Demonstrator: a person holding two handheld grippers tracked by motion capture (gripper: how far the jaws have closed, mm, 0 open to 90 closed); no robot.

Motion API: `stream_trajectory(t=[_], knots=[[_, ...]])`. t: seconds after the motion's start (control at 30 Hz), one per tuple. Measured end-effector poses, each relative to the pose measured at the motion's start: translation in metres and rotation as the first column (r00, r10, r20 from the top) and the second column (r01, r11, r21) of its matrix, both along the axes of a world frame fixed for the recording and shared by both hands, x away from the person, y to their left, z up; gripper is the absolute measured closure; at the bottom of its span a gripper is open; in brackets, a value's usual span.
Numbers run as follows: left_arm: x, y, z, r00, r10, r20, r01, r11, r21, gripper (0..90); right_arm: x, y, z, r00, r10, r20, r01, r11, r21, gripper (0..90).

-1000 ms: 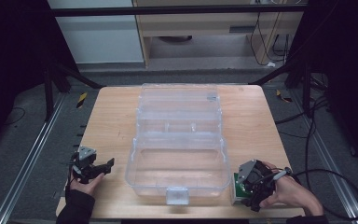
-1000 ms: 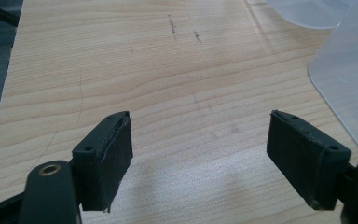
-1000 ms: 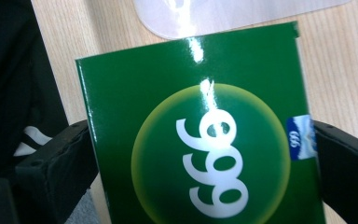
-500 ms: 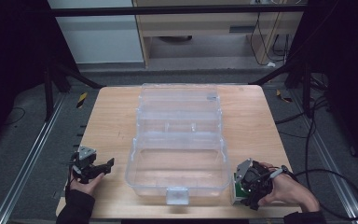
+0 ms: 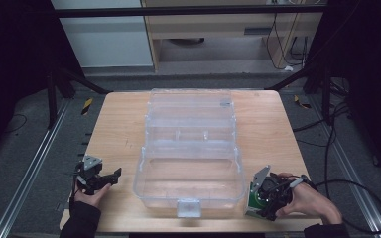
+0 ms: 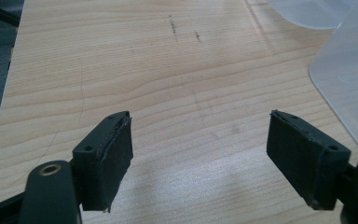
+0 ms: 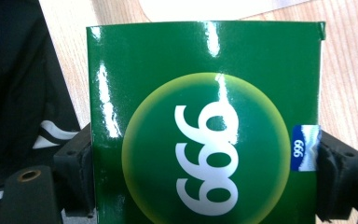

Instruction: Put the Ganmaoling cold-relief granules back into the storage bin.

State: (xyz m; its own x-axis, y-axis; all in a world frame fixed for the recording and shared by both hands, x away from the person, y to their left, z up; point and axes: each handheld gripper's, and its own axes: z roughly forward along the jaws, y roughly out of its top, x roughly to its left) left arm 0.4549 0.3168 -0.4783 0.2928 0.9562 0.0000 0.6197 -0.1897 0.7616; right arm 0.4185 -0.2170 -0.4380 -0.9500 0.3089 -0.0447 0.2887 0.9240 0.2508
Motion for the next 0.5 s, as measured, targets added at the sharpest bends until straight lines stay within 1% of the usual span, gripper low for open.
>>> stream_trajectory(t=[0.07,0.1,0.13,0.2,0.23,0.27,0.33,0.37,0.47,0.5], knots=[[0.0,0.0,0.0,1.0,0.0,0.0,0.0,1.0,0.0,21.8,-0.001,-0.001,0.001,1.0,-0.002,0.003,0.002,1.0,0.003,16.2],[0.0,0.0,0.0,1.0,0.0,0.0,0.0,1.0,0.0,21.9,-0.002,-0.001,0.003,1.0,-0.004,0.003,0.004,0.9999,0.011,16.2],[0.0,0.0,0.0,1.0,0.0,0.0,0.0,1.0,0.0,21.8,-0.004,-0.004,0.006,0.9999,-0.012,0.005,0.012,0.9992,0.038,16.3],[0.0,0.0,0.0,1.0,0.0,-0.001,0.0,1.0,0.0,21.9,-0.004,-0.005,0.008,0.9999,-0.012,0.008,0.012,0.999,0.042,16.3],[0.0,0.0,0.0,1.0,0.0,-0.002,0.0,1.0,0.001,21.9,-0.008,-0.007,0.014,0.9998,-0.012,0.019,0.011,0.9988,0.048,16.2],[0.0,0.0,0.0,1.0,0.0,-0.002,0.0,1.0,0.001,21.9,-0.008,-0.007,0.014,0.9998,-0.012,0.019,0.011,0.9988,0.048,16.2],[0.0,0.0,0.0,1.0,0.0,-0.001,0.0,1.0,0.0,21.9,-0.011,-0.008,0.02,0.9996,-0.016,0.024,0.015,0.9985,0.052,16.2],[0.0,0.0,0.0,1.0,0.0,-0.001,0.0,1.0,0.001,21.9,-0.011,-0.009,0.021,0.9994,-0.008,0.034,0.006,0.9982,0.059,16.2],[0.0,0.0,0.0,1.0,0.0,-0.001,0.0,1.0,0.001,21.9,-0.016,-0.011,0.032,0.9989,-0.031,0.034,0.029,0.9971,0.07,16.2],[0.0,0.0,0.0,1.0,0.0,-0.001,0.0,1.0,0.0,21.9,-0.016,-0.012,0.034,0.9988,-0.031,0.037,0.028,0.9966,0.078,16.2]])
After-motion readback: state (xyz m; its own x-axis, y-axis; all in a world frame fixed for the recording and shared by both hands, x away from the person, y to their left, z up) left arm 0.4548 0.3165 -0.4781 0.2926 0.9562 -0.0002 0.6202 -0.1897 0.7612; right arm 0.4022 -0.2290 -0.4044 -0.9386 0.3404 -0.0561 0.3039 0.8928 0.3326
